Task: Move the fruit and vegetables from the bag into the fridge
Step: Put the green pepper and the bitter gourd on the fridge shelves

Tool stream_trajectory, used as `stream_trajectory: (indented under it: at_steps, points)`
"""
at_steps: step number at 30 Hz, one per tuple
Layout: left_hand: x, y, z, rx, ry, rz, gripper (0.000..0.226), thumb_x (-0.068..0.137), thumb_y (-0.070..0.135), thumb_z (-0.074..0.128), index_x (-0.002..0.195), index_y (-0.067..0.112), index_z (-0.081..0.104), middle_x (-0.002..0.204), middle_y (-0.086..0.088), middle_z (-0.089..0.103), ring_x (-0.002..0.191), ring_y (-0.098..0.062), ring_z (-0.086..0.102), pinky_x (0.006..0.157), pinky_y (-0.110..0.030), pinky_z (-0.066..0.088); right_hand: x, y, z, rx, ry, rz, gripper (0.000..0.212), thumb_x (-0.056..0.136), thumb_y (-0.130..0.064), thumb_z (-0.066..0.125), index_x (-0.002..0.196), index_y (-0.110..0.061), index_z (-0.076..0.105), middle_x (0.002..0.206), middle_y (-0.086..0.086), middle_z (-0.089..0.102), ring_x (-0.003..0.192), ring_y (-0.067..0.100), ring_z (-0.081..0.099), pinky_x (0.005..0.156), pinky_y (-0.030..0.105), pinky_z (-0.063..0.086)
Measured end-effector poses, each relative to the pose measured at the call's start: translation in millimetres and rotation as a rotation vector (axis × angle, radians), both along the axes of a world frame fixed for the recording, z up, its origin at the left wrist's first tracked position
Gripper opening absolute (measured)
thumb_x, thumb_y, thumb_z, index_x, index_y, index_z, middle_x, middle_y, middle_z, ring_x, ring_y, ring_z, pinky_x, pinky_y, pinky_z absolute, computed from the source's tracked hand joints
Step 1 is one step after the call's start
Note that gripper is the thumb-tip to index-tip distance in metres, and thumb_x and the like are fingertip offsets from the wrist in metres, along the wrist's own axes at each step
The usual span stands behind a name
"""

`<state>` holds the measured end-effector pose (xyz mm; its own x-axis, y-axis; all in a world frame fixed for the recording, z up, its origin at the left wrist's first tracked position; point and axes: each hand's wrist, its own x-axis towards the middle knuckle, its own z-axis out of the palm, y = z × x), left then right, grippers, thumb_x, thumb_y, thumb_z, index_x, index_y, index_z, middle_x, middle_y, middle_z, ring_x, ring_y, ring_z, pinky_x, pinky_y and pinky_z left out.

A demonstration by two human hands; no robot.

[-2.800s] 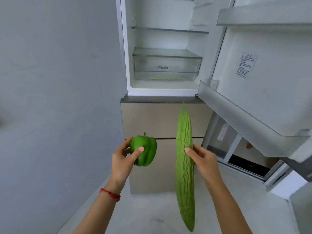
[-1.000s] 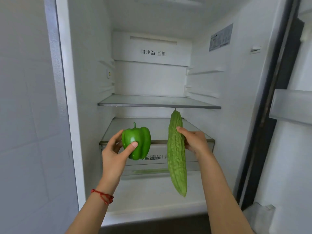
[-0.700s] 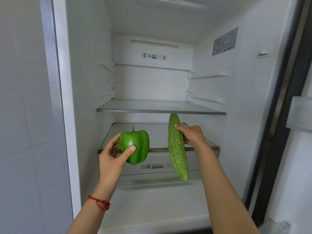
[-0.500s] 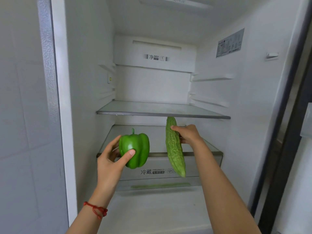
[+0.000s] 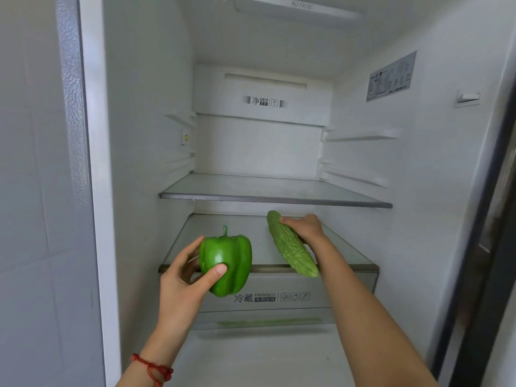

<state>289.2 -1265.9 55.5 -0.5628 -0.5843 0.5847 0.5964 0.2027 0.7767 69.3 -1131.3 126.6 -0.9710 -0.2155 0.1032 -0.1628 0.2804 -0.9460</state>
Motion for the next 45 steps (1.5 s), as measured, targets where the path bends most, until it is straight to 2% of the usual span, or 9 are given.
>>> stream_trajectory:
  at_steps: [10, 14, 20, 23, 27, 33, 40, 43, 45]
  points:
    - [6.6, 5.7, 4.2, -0.022, 0.007, 0.007, 0.071, 0.043, 0.039, 0.075, 0.110, 0.020, 0.061, 0.097, 0.015, 0.071, 0.089, -0.002, 0.065, 0.070, -0.007, 0.047, -8.9, -3.5, 2.4, -0.014, -0.026, -0.024, 0.051, 0.075, -0.031, 0.074, 0.105, 0.007, 0.059, 0.108, 0.020, 0.064, 0.081, 0.024, 0.060, 0.052, 0.024, 0.044]
    - [8.9, 7.7, 6.0, -0.034, 0.006, 0.010, 0.068, 0.048, 0.027, 0.079, 0.112, 0.018, 0.060, 0.094, 0.016, 0.071, 0.087, 0.000, 0.065, 0.070, -0.007, 0.047, -11.9, -2.8, -0.7, -0.008, 0.005, -0.002, 0.047, 0.074, -0.037, 0.072, 0.098, 0.003, 0.063, 0.104, 0.017, 0.066, 0.088, 0.025, 0.064, 0.069, 0.027, 0.049]
    - [10.4, 15.6, 15.8, -0.013, 0.020, -0.011, 0.065, 0.046, 0.037, 0.076, 0.108, 0.028, 0.060, 0.097, 0.015, 0.071, 0.089, -0.001, 0.065, 0.071, -0.010, 0.048, 6.0, 17.8, -9.6, -0.047, 0.118, 0.048, 0.043, 0.077, -0.035, 0.068, 0.093, 0.004, 0.069, 0.098, 0.019, 0.070, 0.090, 0.028, 0.065, 0.088, 0.040, 0.051]
    - [10.0, 21.7, 25.3, -0.016, 0.044, -0.020, 0.064, 0.047, 0.034, 0.076, 0.109, 0.027, 0.059, 0.101, 0.008, 0.069, 0.088, -0.001, 0.064, 0.072, -0.011, 0.049, 28.1, 36.7, -15.8, -0.085, 0.189, 0.036, 0.045, 0.080, -0.033, 0.066, 0.102, 0.006, 0.064, 0.093, 0.021, 0.066, 0.082, 0.020, 0.058, 0.080, 0.033, 0.046]
    - [7.8, 25.4, 44.8, -0.021, 0.076, -0.018, 0.058, 0.050, 0.037, 0.075, 0.106, 0.030, 0.060, 0.096, 0.012, 0.071, 0.089, -0.002, 0.064, 0.079, -0.018, 0.052, 64.9, 58.6, -21.4, -0.191, 0.265, -0.044, 0.036, 0.080, -0.029, 0.067, 0.110, -0.008, 0.066, 0.108, 0.002, 0.066, 0.101, 0.015, 0.059, 0.093, 0.029, 0.044]
    - [4.3, 30.0, 89.3, -0.063, 0.109, 0.016, 0.054, 0.063, 0.026, 0.068, 0.116, 0.025, 0.056, 0.100, 0.005, 0.064, 0.091, -0.011, 0.061, 0.088, -0.034, 0.050, 102.5, 77.0, -14.6, -0.383, 0.562, -0.239, 0.015, 0.085, -0.013, 0.062, 0.098, -0.015, 0.068, 0.095, -0.003, 0.066, 0.083, 0.008, 0.058, 0.068, 0.002, 0.041]
    - [-23.5, 23.6, 136.7, -0.140, 0.087, 0.076, 0.057, 0.061, 0.035, 0.075, 0.114, 0.020, 0.059, 0.102, 0.003, 0.065, 0.098, -0.019, 0.063, 0.083, -0.033, 0.051, 84.8, 69.4, 6.0, -0.244, 0.887, -0.304, 0.027, 0.085, -0.011, 0.062, 0.112, -0.012, 0.063, 0.114, -0.005, 0.057, 0.111, 0.009, 0.048, 0.099, 0.021, 0.033]
    - [-39.2, 16.5, 146.4, -0.164, 0.058, 0.119, 0.059, 0.061, 0.041, 0.071, 0.114, 0.021, 0.058, 0.102, 0.000, 0.064, 0.097, -0.017, 0.063, 0.078, -0.024, 0.052, 73.9, 63.3, 7.1, -0.199, 0.895, -0.294, 0.024, 0.085, -0.011, 0.062, 0.109, -0.009, 0.065, 0.114, 0.003, 0.063, 0.110, 0.017, 0.053, 0.100, 0.032, 0.037]
    - [-48.3, 13.0, 150.6, -0.180, 0.034, 0.145, 0.061, 0.061, 0.041, 0.074, 0.116, 0.019, 0.058, 0.102, -0.001, 0.063, 0.094, -0.014, 0.062, 0.075, -0.021, 0.050, 69.1, 61.1, 4.4, -0.195, 0.911, -0.301, 0.020, 0.085, -0.011, 0.061, 0.104, -0.008, 0.067, 0.107, 0.004, 0.065, 0.105, 0.018, 0.056, 0.095, 0.026, 0.037]
